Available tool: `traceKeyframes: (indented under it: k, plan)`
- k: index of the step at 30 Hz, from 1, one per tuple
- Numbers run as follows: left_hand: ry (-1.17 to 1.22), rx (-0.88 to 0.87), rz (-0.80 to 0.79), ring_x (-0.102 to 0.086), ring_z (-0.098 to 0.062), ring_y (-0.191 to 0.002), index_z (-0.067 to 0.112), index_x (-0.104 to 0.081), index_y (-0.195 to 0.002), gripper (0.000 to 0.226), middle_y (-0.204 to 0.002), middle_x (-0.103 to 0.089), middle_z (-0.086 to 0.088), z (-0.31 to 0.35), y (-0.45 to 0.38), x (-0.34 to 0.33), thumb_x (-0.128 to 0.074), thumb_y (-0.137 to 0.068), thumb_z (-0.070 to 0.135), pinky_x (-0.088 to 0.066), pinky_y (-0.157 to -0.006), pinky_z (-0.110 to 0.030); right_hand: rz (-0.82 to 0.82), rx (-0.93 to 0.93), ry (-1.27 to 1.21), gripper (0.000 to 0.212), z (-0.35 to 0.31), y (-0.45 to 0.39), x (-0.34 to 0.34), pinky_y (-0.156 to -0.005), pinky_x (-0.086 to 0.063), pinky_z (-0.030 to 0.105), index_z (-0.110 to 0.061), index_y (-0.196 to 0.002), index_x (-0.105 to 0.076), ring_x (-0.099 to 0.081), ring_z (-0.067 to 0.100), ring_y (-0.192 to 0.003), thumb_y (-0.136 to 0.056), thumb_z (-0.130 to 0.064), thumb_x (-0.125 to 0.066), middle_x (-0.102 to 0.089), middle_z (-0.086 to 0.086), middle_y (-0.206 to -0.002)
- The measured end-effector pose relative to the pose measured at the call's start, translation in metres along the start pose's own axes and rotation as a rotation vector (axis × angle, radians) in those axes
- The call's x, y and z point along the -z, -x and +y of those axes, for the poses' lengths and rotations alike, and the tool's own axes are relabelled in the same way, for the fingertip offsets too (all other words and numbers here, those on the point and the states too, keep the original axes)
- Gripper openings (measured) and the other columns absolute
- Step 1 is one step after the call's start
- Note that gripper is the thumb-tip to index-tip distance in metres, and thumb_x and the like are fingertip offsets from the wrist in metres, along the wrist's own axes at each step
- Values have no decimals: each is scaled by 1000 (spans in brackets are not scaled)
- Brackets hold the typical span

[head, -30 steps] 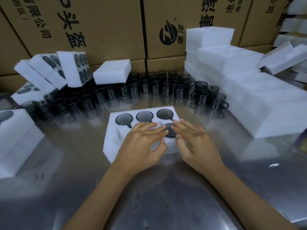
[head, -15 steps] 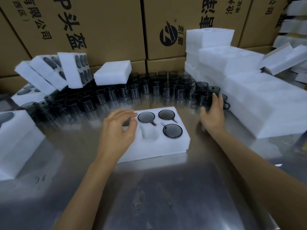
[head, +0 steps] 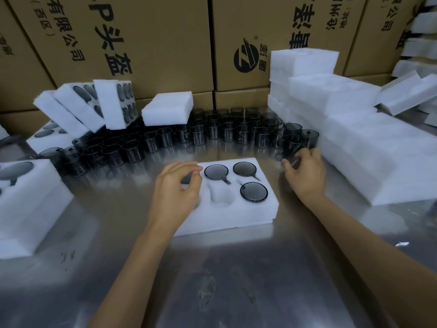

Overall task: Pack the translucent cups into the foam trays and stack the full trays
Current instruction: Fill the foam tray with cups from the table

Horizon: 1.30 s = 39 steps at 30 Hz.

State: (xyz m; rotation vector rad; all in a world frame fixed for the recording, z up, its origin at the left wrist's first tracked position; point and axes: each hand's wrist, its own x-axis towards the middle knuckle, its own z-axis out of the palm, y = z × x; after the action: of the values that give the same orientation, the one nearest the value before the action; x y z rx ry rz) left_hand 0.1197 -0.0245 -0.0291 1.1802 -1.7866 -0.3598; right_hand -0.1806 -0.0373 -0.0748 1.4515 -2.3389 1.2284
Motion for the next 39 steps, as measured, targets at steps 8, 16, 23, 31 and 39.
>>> traceKeyframes:
  k: [8, 16, 23, 31, 39]
  plan:
    - [346, 209, -21, -64, 8, -94, 26, -74, -108, 26, -103, -73, 17, 4, -5, 14, -58, -95, 10, -43, -79, -5, -260, 510, -329, 23, -106, 23, 63, -69, -40, 13, -29, -83, -50, -57, -3, -79, -88, -38, -71, -50, -18, -92]
    - [425, 102, -500, -56, 2, -123, 22, -52, -140, 57, -137, -58, 12, 8, -5, 35, -64, -91, -3, -44, -104, -19, -756, 852, -83, 18, -124, 53, 77, -78, -50, 35, -24, -94, -54, -60, 12, -95, -91, -31, -70, -41, -23, -130]
    - [334, 71, -479, -57, 5, -118, 23, -61, -133, 60, -125, -65, 15, 10, -3, 27, -82, -79, 13, -41, -107, -19, -807, 699, -183, 14, -110, 53, 68, -97, -49, 41, -28, -90, -62, -59, 15, -118, -88, -25, -75, -42, -28, -146]
    - [262, 28, -554, -49, 7, -127, 39, -61, -132, 51, -124, -62, 29, -3, -5, 23, -74, -87, 16, -32, -113, -23, -574, 684, -156, 17, -103, 73, 53, -79, -48, 28, -24, -98, -75, -63, 15, -95, -83, -31, -79, -59, -26, -131]
    - [217, -3, -582, -34, 23, -129, 44, -58, -129, 56, -121, -47, 52, -9, -5, 21, -76, -86, 13, -24, -103, 3, -467, 660, -193, 36, -94, 96, 44, -97, -52, 43, -17, -123, -71, -63, 27, -117, -87, -23, -74, -61, 6, -135]
